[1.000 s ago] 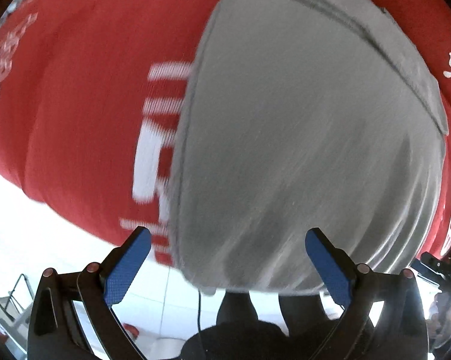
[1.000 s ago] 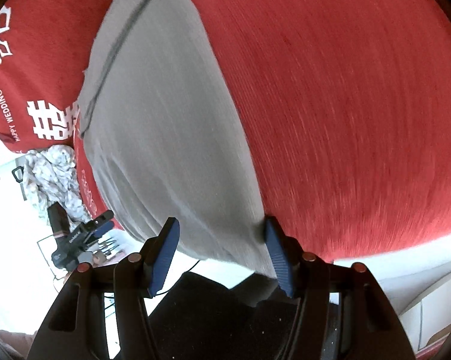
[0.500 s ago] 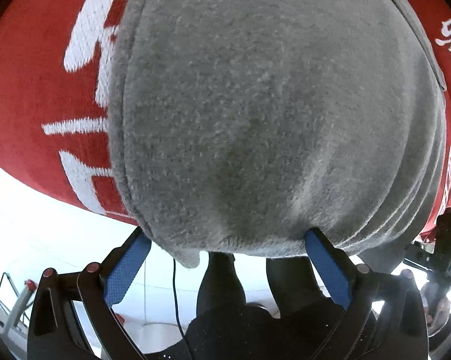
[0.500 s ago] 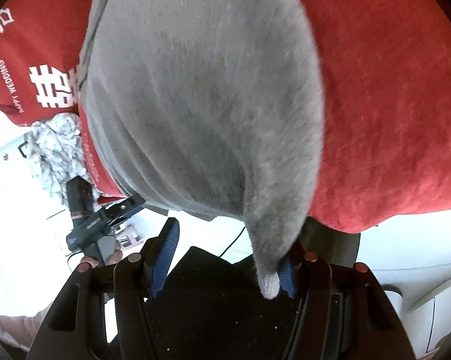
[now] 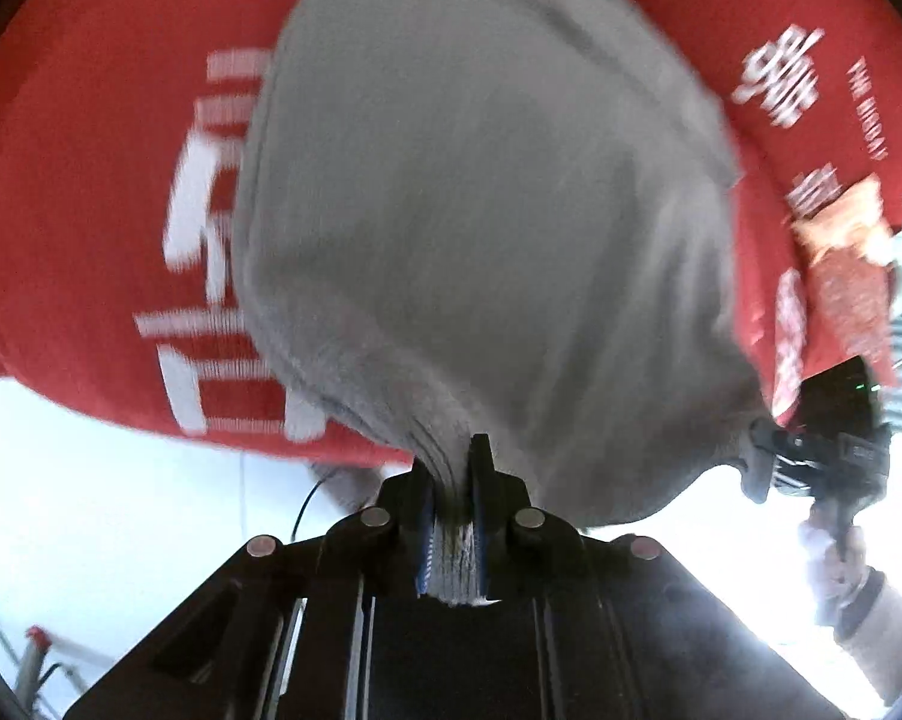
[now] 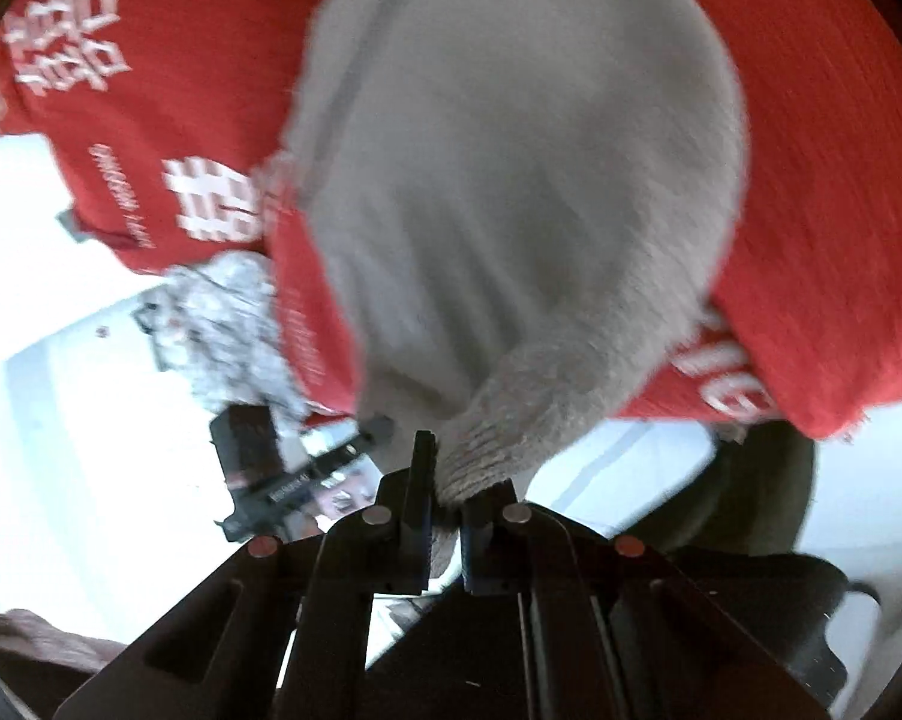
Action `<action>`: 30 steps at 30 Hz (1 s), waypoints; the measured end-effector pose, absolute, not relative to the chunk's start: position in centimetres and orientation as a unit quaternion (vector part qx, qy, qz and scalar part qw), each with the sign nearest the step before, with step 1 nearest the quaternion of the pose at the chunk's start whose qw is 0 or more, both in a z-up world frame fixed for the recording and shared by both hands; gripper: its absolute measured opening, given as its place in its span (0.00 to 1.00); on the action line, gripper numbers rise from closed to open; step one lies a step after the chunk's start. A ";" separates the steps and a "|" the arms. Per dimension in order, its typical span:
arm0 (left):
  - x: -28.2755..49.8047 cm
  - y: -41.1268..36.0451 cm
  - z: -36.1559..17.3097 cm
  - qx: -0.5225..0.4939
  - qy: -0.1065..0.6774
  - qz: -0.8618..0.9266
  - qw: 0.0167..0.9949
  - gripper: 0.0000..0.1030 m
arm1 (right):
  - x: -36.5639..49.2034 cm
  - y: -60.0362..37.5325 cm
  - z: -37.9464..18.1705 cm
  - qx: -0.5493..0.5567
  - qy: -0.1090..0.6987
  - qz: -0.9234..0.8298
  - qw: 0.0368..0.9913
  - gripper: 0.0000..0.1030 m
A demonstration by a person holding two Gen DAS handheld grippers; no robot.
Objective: Fold small clothes
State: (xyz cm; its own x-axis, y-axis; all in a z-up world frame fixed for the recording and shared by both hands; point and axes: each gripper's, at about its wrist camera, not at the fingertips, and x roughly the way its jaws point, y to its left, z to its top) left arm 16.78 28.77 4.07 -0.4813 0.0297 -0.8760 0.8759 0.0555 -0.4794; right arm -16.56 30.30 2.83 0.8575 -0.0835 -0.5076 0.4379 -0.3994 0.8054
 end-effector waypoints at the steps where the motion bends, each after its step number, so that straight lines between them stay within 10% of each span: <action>1: 16.8 28.5 4.3 0.354 0.628 -0.590 0.363 0.11 | -16.6 29.2 3.8 0.796 0.091 -0.243 0.547 0.07; 18: 17.9 4.8 12.3 0.254 0.559 -0.655 0.440 0.11 | -21.1 9.4 10.1 0.741 -0.039 -0.263 0.616 0.07; 30: 14.8 -7.3 5.1 0.307 0.544 -0.604 0.495 0.11 | -24.2 -2.4 2.2 0.767 -0.021 -0.312 0.560 0.07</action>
State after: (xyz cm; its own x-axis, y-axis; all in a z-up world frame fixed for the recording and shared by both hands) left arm 14.75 -7.25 5.12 -0.3219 -0.2644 -0.9091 0.9318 0.0817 -0.3537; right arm -24.20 -2.42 2.22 0.8043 -0.3817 -0.4554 0.3179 -0.3710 0.8725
